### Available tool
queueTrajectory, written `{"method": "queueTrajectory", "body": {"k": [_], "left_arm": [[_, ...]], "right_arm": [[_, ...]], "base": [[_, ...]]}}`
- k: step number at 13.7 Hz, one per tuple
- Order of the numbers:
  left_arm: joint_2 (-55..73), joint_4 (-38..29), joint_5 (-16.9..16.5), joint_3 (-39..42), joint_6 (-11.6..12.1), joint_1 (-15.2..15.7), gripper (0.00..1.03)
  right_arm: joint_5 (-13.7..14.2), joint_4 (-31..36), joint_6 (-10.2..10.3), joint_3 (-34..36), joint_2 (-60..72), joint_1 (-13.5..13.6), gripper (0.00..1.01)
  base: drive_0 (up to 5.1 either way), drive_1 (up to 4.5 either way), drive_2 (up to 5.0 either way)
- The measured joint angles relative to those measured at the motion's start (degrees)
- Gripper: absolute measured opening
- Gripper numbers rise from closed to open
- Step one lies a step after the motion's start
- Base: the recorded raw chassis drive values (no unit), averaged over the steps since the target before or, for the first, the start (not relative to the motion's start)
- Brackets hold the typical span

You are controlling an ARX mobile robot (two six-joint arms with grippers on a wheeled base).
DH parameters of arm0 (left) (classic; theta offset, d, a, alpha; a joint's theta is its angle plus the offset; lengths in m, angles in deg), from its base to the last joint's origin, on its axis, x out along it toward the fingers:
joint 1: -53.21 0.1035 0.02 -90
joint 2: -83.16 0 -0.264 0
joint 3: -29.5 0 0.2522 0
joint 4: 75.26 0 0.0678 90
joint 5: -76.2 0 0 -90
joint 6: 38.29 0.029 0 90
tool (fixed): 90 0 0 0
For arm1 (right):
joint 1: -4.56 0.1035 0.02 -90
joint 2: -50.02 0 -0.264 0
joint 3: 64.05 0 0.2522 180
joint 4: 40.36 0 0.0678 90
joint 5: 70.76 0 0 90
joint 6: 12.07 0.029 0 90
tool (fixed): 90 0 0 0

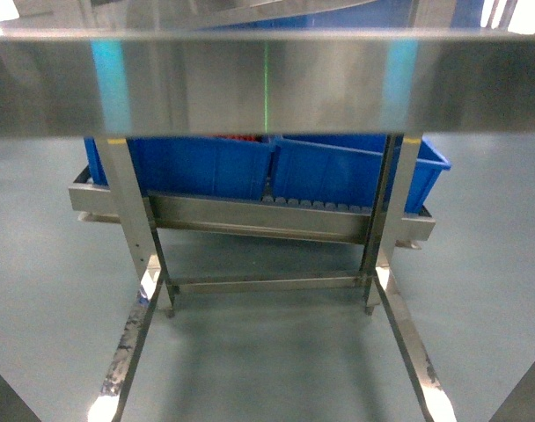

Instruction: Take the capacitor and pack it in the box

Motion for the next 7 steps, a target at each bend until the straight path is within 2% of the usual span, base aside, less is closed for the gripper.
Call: {"method": "queueTrajectory", "body": {"k": [7], "left_arm": [[0.0,0.1,0.0,0.0,0.0,0.0,0.44]], "right_arm": [[0.0,-0.1,0.0,0.0,0.0,0.0,0.98]], "base": [[0.0,0.00,0.0]]}}
